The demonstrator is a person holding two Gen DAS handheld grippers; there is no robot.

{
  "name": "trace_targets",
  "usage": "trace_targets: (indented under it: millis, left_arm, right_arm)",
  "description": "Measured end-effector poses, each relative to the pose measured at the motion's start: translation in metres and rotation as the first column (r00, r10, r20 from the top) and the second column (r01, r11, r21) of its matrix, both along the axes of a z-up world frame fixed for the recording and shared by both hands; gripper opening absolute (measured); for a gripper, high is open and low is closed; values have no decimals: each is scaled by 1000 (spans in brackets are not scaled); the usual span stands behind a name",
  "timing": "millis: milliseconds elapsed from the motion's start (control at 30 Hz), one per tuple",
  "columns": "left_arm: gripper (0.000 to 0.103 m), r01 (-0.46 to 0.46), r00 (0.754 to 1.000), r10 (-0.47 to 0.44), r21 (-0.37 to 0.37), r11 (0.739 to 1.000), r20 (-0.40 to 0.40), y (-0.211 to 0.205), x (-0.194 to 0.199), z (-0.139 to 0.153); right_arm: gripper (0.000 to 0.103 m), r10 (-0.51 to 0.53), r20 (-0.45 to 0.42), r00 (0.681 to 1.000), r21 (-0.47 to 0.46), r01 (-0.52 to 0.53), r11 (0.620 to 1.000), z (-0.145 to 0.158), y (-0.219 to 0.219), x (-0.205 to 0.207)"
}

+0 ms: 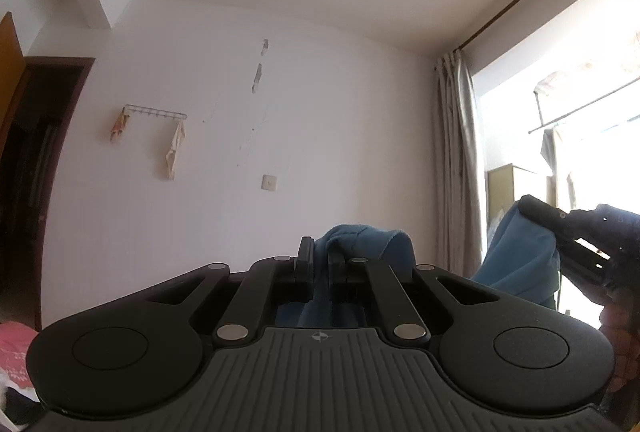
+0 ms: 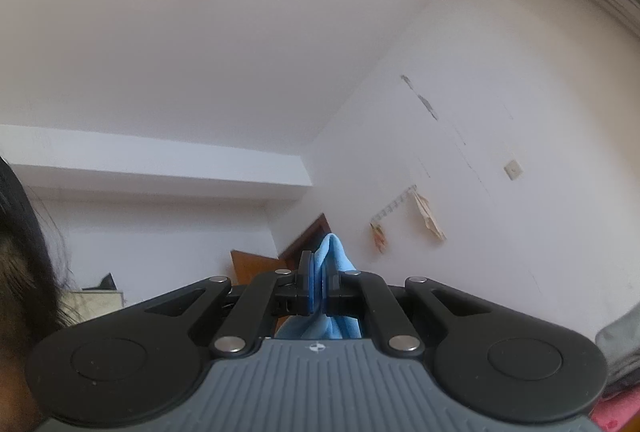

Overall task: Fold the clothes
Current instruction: 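Lift the blue T-shirt with both grippers and shake it out in the air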

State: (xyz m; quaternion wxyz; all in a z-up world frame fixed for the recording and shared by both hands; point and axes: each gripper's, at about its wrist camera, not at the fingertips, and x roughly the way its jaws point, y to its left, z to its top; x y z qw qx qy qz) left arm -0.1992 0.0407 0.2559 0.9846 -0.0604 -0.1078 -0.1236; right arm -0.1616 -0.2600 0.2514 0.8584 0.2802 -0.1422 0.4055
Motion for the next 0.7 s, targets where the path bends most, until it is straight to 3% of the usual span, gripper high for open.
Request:
trace_targets:
  millis: [167,300,367,500,567,700]
  left_arm:
    - [4,-2,992,1,-3,1000,-123,-1,16,-24]
    - [4,-19,960,17,-5,1000,-280,-3,63,-60]
    - [4,-35,935,34,3,999,-352,-4,96,-83]
    - [4,-66,909,69,21,998,-411,-3,164,-126]
    - [4,-73,898,79,31,997,-434,-2,196,-146]
    - [4,-72,850,88,51,996,-520,-3,261,-195]
  right_arm:
    - [4,-17,-64,998,-4,17,1000,-19,-9,3]
    - [4,-70,-199,978,-42,63,997,-53,-14,34]
    - [4,-92,-290,953,-51,80,995,-75,-18,61]
    - [4,-144,-420,896,-72,125,990,-113,-26,113]
    - [4,-189,-457,869,-110,156,982,-132,-24,142]
    - [4,-282,-516,809,-198,208,958,-167,-16,199]
